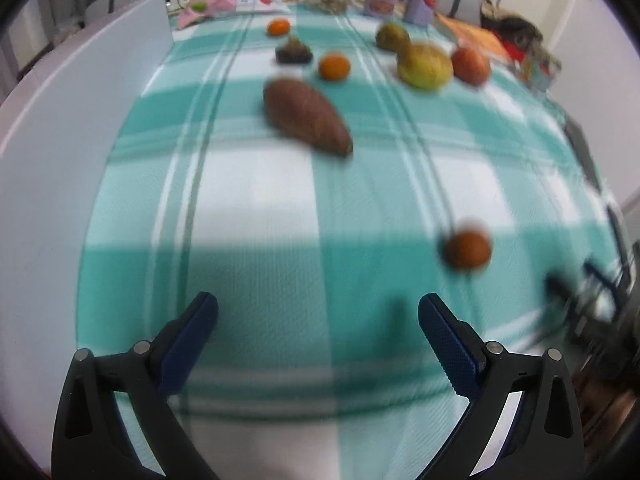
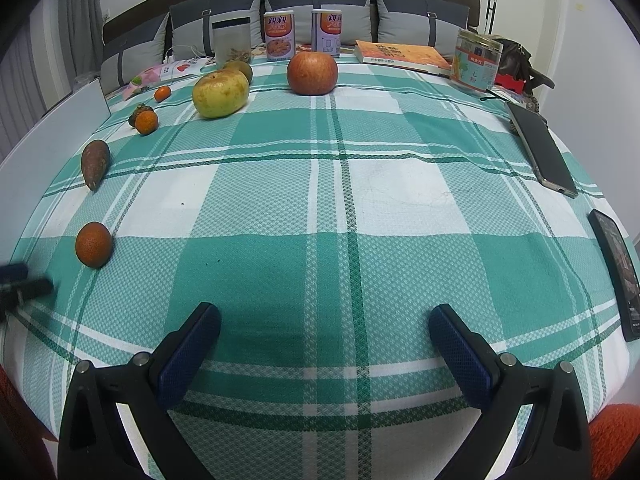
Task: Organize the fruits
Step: 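Grasp the remaining sweet potato with the left gripper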
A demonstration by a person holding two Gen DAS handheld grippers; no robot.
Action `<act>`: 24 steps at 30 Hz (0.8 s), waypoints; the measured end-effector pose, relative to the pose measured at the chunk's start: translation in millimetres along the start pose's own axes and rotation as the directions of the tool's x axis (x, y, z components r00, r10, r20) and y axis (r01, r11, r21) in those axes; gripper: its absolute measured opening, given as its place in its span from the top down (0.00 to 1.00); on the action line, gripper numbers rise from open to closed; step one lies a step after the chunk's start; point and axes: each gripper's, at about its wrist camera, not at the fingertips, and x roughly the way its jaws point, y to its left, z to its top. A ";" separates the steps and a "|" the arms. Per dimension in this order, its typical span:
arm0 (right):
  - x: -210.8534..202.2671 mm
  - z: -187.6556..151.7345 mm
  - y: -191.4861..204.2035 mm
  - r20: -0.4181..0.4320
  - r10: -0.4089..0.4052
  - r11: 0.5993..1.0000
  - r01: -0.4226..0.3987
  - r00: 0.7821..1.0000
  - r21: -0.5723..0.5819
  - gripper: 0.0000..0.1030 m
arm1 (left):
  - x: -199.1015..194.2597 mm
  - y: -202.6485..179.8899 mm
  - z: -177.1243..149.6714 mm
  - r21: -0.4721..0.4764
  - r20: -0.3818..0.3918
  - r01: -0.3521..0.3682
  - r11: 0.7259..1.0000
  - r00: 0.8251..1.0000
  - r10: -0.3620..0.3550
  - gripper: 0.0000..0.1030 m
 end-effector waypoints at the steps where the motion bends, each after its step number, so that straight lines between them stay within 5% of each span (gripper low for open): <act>1: 0.0 0.0 0.0 0.000 0.000 1.000 0.000 1.000 0.000 0.00 | -2.3 1.9 15.1 -0.023 0.010 0.010 1.000 1.000 -0.010 0.02; 4: -0.2 -0.2 -0.1 0.000 0.000 1.000 0.000 1.000 0.001 0.00 | 0.3 7.9 61.0 -0.099 0.012 0.051 0.994 0.999 -0.050 0.02; 9: 0.1 0.2 0.5 0.000 0.002 1.000 -0.002 1.000 -0.003 0.00 | 37.2 10.1 106.9 -0.155 -0.061 -0.033 0.987 0.998 0.024 0.03; 19: 1.6 0.9 -1.0 0.005 0.018 1.000 -0.018 1.000 -0.020 0.00 | 83.0 15.6 114.6 -0.163 -0.140 -0.164 0.973 0.980 0.142 0.05; 23: 2.2 1.4 -1.7 0.004 0.021 0.999 -0.021 1.000 -0.024 0.00 | 76.4 7.4 117.0 -0.087 -0.081 -0.157 0.984 0.985 0.150 0.54; 24: 2.2 1.4 -1.9 0.004 0.022 0.999 -0.022 1.000 -0.025 0.00 | 76.3 5.3 117.8 -0.066 -0.084 -0.163 0.984 0.984 0.157 0.55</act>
